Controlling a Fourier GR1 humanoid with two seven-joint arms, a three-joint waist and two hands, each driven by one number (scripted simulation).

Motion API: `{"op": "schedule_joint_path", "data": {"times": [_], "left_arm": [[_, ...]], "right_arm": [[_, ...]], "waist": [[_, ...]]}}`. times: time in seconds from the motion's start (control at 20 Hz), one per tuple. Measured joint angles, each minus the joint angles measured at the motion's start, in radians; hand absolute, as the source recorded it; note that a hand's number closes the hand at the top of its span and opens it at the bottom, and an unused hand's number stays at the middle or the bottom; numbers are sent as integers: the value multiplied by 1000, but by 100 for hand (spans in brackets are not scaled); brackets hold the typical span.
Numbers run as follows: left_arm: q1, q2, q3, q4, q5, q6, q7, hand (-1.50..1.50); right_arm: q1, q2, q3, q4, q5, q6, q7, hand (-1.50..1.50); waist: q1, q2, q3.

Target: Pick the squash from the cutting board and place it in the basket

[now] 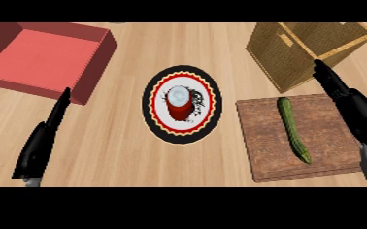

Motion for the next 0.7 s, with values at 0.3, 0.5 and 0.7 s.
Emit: {"op": "schedule_joint_path", "data": {"times": [0.3,0.5,0.7], "left_arm": [[-66,-49,42,21,98,-37,61,0],[-98,-84,57,39,177,-70,125,0],[-159,-80,109,92,247,-113,188,0]], "right_arm": [[-159,48,-76,69,-246,212,-127,150],[-212,-2,7,-2,-168,393,-319,-150],[-167,50,93,-36,-11,391,-534,-150]], "waist": [[29,25,21],[31,28,23],[6,22,22]]}}
